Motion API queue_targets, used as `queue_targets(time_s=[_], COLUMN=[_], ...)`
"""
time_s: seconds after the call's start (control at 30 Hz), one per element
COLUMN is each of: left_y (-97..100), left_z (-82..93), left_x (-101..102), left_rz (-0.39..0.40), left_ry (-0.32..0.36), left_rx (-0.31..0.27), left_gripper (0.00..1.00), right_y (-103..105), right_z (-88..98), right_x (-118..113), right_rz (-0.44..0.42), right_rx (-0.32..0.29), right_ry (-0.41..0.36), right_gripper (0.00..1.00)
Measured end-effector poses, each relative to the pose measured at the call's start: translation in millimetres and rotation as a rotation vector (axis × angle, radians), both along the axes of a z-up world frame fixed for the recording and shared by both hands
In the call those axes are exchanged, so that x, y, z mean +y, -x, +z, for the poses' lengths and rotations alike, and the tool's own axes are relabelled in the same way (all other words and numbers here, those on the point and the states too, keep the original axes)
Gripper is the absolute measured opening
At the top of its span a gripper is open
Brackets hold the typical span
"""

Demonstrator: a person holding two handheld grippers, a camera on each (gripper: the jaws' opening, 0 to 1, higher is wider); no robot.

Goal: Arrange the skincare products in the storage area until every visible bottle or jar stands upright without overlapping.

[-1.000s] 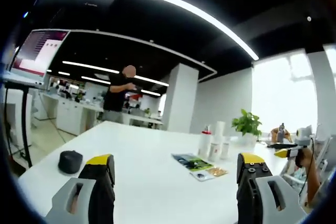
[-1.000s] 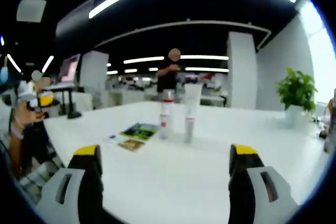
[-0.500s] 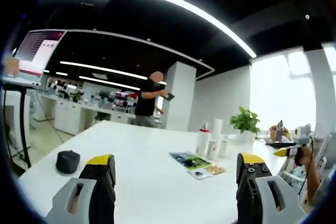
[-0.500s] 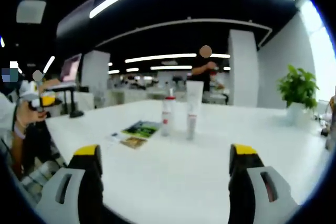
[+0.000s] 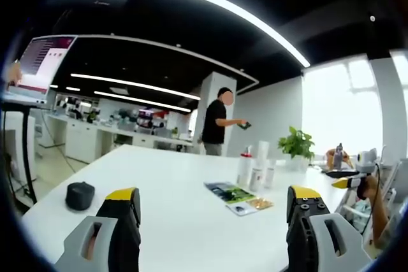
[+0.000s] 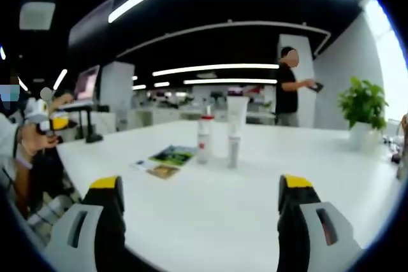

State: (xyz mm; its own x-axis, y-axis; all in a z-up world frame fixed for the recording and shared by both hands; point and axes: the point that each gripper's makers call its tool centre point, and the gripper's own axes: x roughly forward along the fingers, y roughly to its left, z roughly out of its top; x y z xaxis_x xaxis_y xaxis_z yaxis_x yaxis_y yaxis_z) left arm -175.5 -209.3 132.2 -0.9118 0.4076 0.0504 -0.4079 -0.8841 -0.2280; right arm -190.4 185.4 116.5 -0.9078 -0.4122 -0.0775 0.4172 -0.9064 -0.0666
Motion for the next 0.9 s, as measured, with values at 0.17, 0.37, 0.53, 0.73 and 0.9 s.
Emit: queue_targets(time_s=[0.17,0.37,0.53,0.73,0.9], left_y=[0.8,1.3,1.5,1.2,1.5], left_z=[-2.2,-3.0,-2.5,-2.4,-3.2], left_x=[2.4,3.3,2.7,2.6,2.4], left_rz=[-0.005,-0.007,-0.007,-0.006,-0.005], left_ry=[0.008,0.009,0.008,0.007,0.01], left_rx=[-0.008,-0.012,-0.012,-0.01,-0.012], left_gripper=[0.98,0.98,0.98,0.98,0.98], right_y=[-0.5,-0.7,-0.7,-0.2,0.5], right_z=[-1.3,-2.0,-2.8,-2.6,-2.8], right_x=[-1.5,-1.8,-1.7,-0.7,-0.8], right_rz=[0.006,0.008,0.008,0.008,0.01], right_rx=[-0.004,-0.008,-0.01,-0.011,-0.012], right_ry=[-0.001,-0.002,-0.004,-0.001,0.003], right_gripper=[1.0,1.0,1.0,1.0,1.0])
